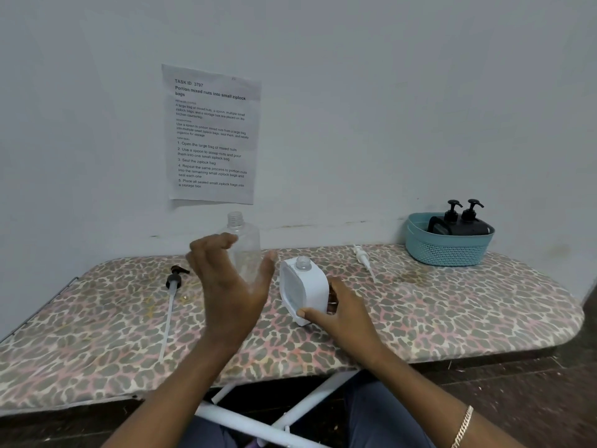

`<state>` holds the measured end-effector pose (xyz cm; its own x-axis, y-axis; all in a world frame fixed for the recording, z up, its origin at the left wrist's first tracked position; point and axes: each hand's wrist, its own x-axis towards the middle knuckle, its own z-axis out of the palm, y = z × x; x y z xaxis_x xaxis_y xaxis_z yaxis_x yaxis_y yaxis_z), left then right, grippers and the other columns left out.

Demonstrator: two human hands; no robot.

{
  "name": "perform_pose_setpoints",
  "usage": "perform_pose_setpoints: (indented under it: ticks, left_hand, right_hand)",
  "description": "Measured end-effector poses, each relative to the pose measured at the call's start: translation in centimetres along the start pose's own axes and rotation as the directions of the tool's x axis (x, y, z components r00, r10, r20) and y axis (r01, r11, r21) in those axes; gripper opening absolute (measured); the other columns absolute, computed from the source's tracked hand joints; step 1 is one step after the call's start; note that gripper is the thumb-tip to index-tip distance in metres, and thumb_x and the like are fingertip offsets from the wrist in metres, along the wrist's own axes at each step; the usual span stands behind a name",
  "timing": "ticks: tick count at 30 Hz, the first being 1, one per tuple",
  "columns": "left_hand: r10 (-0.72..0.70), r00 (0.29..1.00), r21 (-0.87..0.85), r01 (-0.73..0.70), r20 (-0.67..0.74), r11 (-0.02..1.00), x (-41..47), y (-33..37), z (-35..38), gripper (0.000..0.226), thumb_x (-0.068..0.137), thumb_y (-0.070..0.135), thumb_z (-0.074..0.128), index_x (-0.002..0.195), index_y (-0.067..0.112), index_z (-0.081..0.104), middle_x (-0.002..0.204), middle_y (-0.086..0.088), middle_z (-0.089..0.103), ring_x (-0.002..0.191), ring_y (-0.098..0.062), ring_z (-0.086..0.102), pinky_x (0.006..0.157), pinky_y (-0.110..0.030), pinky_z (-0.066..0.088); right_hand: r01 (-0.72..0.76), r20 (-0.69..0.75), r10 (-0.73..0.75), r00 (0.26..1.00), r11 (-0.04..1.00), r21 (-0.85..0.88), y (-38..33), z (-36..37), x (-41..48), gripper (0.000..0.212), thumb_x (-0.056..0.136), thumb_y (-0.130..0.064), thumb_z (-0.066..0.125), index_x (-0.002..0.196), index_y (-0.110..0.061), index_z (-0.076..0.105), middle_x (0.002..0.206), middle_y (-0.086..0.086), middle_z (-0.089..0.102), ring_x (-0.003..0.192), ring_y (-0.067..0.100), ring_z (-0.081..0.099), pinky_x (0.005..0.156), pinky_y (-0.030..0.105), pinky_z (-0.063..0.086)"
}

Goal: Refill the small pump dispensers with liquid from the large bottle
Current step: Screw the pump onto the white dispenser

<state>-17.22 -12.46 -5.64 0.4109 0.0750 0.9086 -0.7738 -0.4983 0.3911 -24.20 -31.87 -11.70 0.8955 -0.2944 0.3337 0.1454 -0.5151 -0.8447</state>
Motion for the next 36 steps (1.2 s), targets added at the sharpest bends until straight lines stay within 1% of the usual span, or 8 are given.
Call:
perform_pose_setpoints:
  ticks: [8, 13, 17, 20, 24, 28, 31, 36]
  left_hand:
    - [-0.085, 0.934, -0.092, 0.124, 0.346, 0.988, -3.3, 1.5, 1.9, 0.051, 0.089, 0.035, 0.080, 0.120, 0.009, 0.050, 0.114, -0.001, 0.044, 0.100, -0.014, 0.047, 0.090, -0.018, 0.040]
    - [-0.334, 0.708, 0.004, 0.424, 0.622, 0.906, -5.3, 0.3, 3.5, 0.082, 0.079, 0.066, 0.080, 0.139, 0.027, 0.041, 0.130, 0.005, 0.052, 0.116, -0.013, 0.057, 0.091, -0.029, 0.051]
    - [-0.364, 0.632, -0.022, 0.516, 0.684, 0.856, -5.8, 0.0, 4.1, 0.086, 0.069, 0.080, 0.080, 0.135, 0.039, 0.042, 0.126, 0.012, 0.064, 0.110, -0.004, 0.065, 0.088, -0.034, 0.061]
    - [-0.358, 0.620, -0.031, 0.526, 0.698, 0.850, -5.1, 0.6, 4.1, 0.082, 0.070, 0.073, 0.083, 0.131, 0.037, 0.042, 0.120, 0.016, 0.063, 0.102, 0.006, 0.063, 0.071, -0.014, 0.052]
    - [-0.362, 0.630, -0.013, 0.508, 0.688, 0.861, -4.8, 0.5, 4.1, 0.075, 0.075, 0.053, 0.090, 0.124, 0.036, 0.037, 0.111, 0.015, 0.059, 0.093, 0.006, 0.059, 0.058, -0.013, 0.043]
    - [-0.373, 0.626, 0.032, 0.485, 0.685, 0.874, -4.9, 0.3, 4.2, 0.068, 0.080, 0.041, 0.084, 0.122, 0.038, 0.031, 0.104, 0.014, 0.055, 0.083, -0.007, 0.062, 0.053, -0.025, 0.050]
    - [-0.374, 0.615, 0.027, 0.497, 0.695, 0.867, -5.0, 0.2, 4.2, 0.066, 0.084, 0.036, 0.081, 0.123, 0.035, 0.028, 0.104, 0.017, 0.050, 0.083, -0.001, 0.057, 0.048, -0.015, 0.042]
    - [-0.363, 0.592, 0.011, 0.513, 0.719, 0.859, -5.3, -0.4, 4.5, 0.062, 0.088, 0.032, 0.076, 0.122, 0.032, 0.024, 0.109, 0.008, 0.050, 0.086, -0.004, 0.058, 0.048, -0.016, 0.042]
  right_hand:
    - [0.023, -0.123, -0.027, 0.992, 0.999, -0.030, 0.1, 1.6, -0.4, 0.044, 0.077, -0.047, 0.087, 0.098, -0.035, 0.050, 0.098, -0.011, 0.066, 0.089, 0.003, 0.067, 0.068, 0.031, 0.059]
    - [0.035, -0.097, -0.044, 0.994, 0.995, -0.090, -0.1, 1.4, -0.4, 0.026, 0.087, -0.029, 0.078, 0.094, -0.032, 0.053, 0.090, -0.010, 0.061, 0.078, 0.003, 0.059, 0.062, 0.022, 0.049]
    - [-0.005, 0.036, 0.009, 0.999, 0.992, -0.123, -0.6, -0.1, 0.0, 0.022, 0.085, -0.017, 0.073, 0.100, -0.024, 0.058, 0.092, -0.010, 0.066, 0.080, 0.001, 0.061, 0.062, 0.014, 0.046]
    - [0.026, 0.143, -0.002, 0.990, 0.985, -0.170, -0.6, -1.0, 0.2, 0.020, 0.086, -0.013, 0.066, 0.098, -0.025, 0.055, 0.090, -0.009, 0.066, 0.076, 0.003, 0.059, 0.062, 0.021, 0.046]
    - [0.081, 0.260, -0.024, 0.965, 0.975, -0.209, -0.8, -1.9, 0.5, 0.026, 0.087, -0.010, 0.062, 0.106, -0.028, 0.061, 0.097, -0.008, 0.070, 0.087, 0.009, 0.066, 0.077, 0.033, 0.056]
    - [0.054, 0.107, -0.030, 0.994, 0.973, -0.225, -1.1, -4.3, 2.6, 0.025, 0.093, -0.007, 0.063, 0.112, -0.022, 0.068, 0.100, -0.009, 0.071, 0.094, 0.004, 0.068, 0.082, 0.021, 0.057]
    - [-0.009, -0.118, -0.028, 0.993, 0.954, -0.301, -0.4, -6.4, 5.8, 0.013, 0.097, -0.016, 0.064, 0.110, -0.018, 0.068, 0.097, -0.005, 0.070, 0.086, 0.008, 0.066, 0.068, 0.018, 0.049]
    - [-0.162, -0.215, 0.047, 0.976, 0.812, -0.560, 2.9, -8.5, 13.1, 0.032, 0.094, -0.034, 0.073, 0.107, -0.005, 0.070, 0.099, 0.008, 0.069, 0.087, 0.021, 0.062, 0.072, 0.031, 0.044]
